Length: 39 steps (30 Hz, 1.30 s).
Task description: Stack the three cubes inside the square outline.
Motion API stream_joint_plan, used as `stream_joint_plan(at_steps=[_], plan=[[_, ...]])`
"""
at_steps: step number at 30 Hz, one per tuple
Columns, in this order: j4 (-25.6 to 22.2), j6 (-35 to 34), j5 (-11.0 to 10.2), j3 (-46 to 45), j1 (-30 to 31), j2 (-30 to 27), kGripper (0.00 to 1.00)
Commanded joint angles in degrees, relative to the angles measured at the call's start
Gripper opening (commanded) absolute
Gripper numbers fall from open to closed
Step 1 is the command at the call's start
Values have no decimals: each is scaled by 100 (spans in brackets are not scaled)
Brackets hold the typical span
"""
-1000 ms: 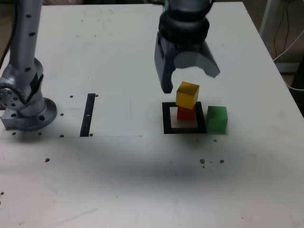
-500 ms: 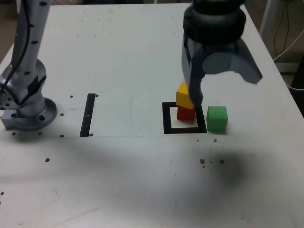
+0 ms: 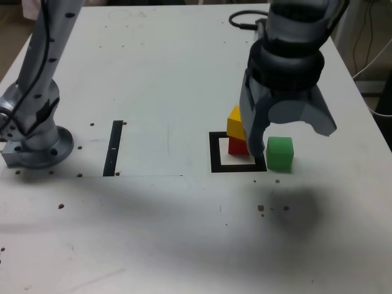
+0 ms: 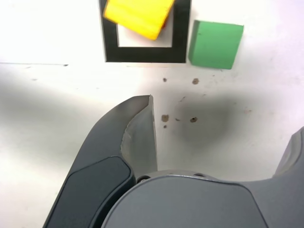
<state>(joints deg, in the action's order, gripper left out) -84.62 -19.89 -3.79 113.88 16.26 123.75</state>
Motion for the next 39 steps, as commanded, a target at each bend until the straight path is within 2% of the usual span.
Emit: stream_joint_plan(at_steps=[1,12,29,39], plan=[[127,50,7,-135,-77,36,99],[606,212,78,-459,-236,211,99],[910,417,80,-515,-328,479,99],[918,558,54,-508,-450,576,97]])
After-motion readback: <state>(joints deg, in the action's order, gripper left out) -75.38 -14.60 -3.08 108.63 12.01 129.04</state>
